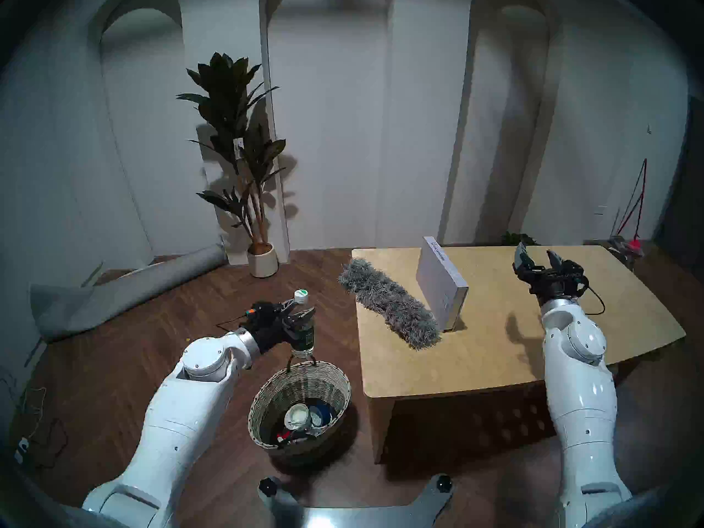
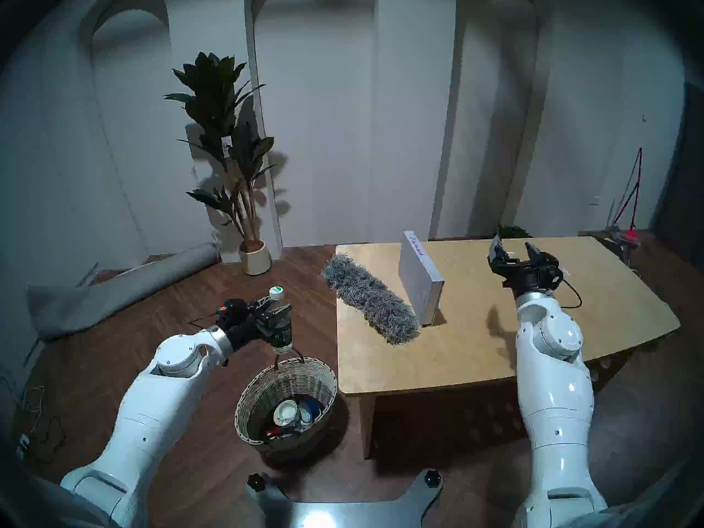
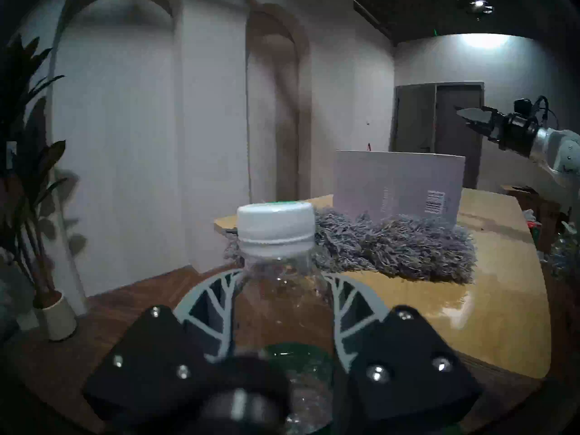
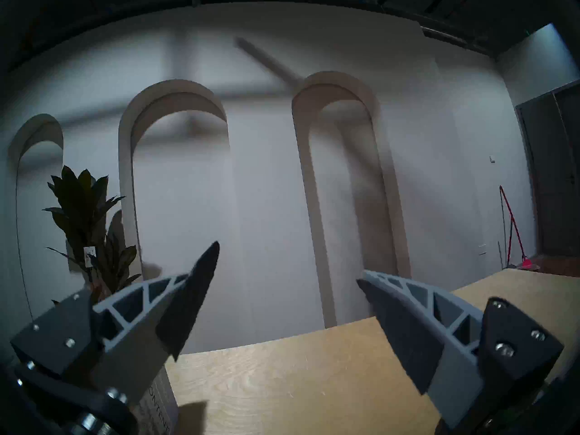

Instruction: Load the items into the basket from the rear

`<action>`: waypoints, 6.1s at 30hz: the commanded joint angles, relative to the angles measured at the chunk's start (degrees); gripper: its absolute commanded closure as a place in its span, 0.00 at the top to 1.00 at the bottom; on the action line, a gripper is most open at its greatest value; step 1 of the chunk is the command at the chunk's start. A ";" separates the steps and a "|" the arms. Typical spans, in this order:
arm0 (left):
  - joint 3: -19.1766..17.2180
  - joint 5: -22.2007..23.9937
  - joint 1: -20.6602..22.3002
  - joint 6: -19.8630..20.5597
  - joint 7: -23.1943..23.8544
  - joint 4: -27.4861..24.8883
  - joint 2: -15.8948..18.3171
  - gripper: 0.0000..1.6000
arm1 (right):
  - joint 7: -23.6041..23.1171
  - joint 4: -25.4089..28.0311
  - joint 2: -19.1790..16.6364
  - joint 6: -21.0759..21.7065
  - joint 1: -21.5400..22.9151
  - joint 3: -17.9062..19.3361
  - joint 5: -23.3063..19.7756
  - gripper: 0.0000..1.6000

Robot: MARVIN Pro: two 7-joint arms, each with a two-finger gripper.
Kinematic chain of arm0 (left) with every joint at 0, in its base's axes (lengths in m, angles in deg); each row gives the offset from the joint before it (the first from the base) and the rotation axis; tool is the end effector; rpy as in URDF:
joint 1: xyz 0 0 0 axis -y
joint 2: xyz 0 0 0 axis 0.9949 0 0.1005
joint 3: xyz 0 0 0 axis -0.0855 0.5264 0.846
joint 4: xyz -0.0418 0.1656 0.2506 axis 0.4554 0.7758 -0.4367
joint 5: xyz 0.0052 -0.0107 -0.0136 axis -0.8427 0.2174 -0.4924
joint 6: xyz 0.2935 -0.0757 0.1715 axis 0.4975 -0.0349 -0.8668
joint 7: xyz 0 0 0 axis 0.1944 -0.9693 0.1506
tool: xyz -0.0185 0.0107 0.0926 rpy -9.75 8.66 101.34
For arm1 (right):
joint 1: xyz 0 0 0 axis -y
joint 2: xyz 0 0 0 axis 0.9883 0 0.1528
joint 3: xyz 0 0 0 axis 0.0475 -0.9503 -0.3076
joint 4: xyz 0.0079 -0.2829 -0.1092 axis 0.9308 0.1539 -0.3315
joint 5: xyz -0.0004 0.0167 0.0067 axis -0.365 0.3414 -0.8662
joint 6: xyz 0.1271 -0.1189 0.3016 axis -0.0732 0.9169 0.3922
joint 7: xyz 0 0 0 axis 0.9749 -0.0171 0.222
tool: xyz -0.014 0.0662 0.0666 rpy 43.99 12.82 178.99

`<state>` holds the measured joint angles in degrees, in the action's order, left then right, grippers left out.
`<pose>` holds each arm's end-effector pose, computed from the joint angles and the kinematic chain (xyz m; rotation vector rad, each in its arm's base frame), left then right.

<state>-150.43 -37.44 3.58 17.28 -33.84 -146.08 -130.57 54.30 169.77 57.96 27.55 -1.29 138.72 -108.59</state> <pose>0.4783 0.0480 -0.3755 1.9115 -0.6156 1.8143 0.4723 -0.2131 -0.2471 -1.9069 0.2698 -2.4690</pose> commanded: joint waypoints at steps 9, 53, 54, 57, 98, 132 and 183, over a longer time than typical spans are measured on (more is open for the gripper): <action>0.12 -2.11 6.57 -10.70 -1.36 9.45 -1.34 0.00 | 0.83 3.17 0.55 -0.19 -0.31 0.71 0.81 1.00; -7.03 -3.47 5.79 -16.92 -10.57 10.92 -3.31 1.00 | 1.90 5.18 1.65 1.42 0.30 -0.97 3.43 1.00; -7.91 -2.98 5.16 -17.76 -11.28 10.13 -3.36 1.00 | 1.71 5.71 1.65 1.68 -0.13 -1.28 3.63 1.00; -9.81 -2.40 3.12 -18.08 -13.17 7.69 -3.17 1.00 | 1.84 6.73 1.78 2.09 -1.37 -2.19 4.70 1.00; -20.50 -2.33 -21.07 -16.40 -26.24 -23.03 -8.54 1.00 | 4.69 5.54 8.41 -0.48 -5.22 -11.19 8.59 1.00; -21.38 -7.83 -28.80 1.66 -34.77 -39.36 -12.68 1.00 | 5.68 -2.19 10.12 -8.39 -0.43 -14.96 11.42 1.00; -25.99 -6.62 -27.34 1.91 -36.24 -39.00 -12.80 1.00 | 6.59 -2.07 13.51 -16.51 7.33 -19.73 11.57 0.00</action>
<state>-174.51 -44.19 -24.87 19.69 -68.68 -184.13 -143.42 63.56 162.42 68.77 11.82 3.91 121.34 -94.31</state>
